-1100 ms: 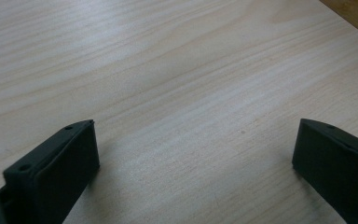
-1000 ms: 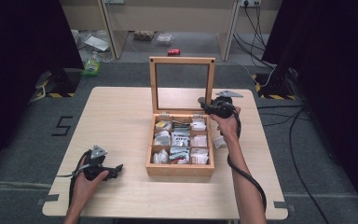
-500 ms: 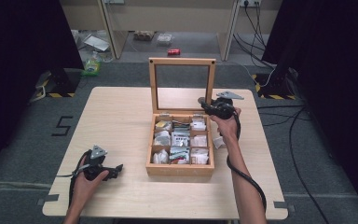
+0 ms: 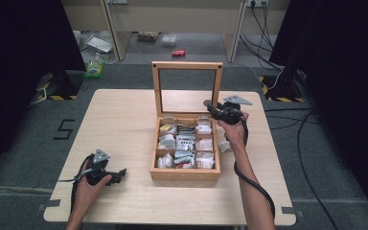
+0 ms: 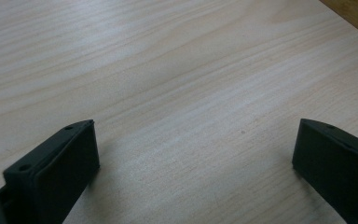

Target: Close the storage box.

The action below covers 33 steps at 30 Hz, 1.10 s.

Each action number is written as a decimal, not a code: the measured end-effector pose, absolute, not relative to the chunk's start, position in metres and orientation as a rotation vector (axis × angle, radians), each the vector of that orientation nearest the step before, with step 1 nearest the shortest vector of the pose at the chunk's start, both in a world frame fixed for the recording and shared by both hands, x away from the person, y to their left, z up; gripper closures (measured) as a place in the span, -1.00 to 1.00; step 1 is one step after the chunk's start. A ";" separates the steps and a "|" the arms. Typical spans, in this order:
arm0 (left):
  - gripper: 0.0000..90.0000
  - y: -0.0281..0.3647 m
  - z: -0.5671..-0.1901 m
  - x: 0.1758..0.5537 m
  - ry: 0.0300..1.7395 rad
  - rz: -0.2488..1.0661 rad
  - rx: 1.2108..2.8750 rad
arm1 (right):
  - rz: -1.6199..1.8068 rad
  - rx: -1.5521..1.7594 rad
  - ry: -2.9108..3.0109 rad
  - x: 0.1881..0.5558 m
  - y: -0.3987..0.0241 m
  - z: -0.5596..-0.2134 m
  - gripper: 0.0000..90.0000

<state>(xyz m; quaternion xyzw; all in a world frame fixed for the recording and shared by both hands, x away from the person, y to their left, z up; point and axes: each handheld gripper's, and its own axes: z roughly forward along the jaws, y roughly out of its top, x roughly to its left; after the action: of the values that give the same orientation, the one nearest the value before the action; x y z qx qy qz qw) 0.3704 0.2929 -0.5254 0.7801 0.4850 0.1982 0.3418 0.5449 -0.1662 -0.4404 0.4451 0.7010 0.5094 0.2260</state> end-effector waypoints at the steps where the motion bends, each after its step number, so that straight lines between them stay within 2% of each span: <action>1: -1.00 0.293 -0.525 0.370 1.262 0.515 2.029 | 1.411 1.226 1.931 0.544 -0.167 -0.440 0.28; 13: -1.00 0.293 -0.525 0.370 1.262 0.516 2.029 | 1.449 1.228 1.928 0.536 -0.174 -0.434 0.33; 33: -1.00 0.293 -0.525 0.370 1.262 0.515 2.028 | 1.484 1.206 1.930 0.525 -0.174 -0.434 0.15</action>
<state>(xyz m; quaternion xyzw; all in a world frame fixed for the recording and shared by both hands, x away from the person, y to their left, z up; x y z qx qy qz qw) 0.3704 0.2928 -0.5254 0.7799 0.4853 0.1982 0.3420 0.5247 -0.1739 -0.4344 0.4338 0.6944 0.5340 0.2108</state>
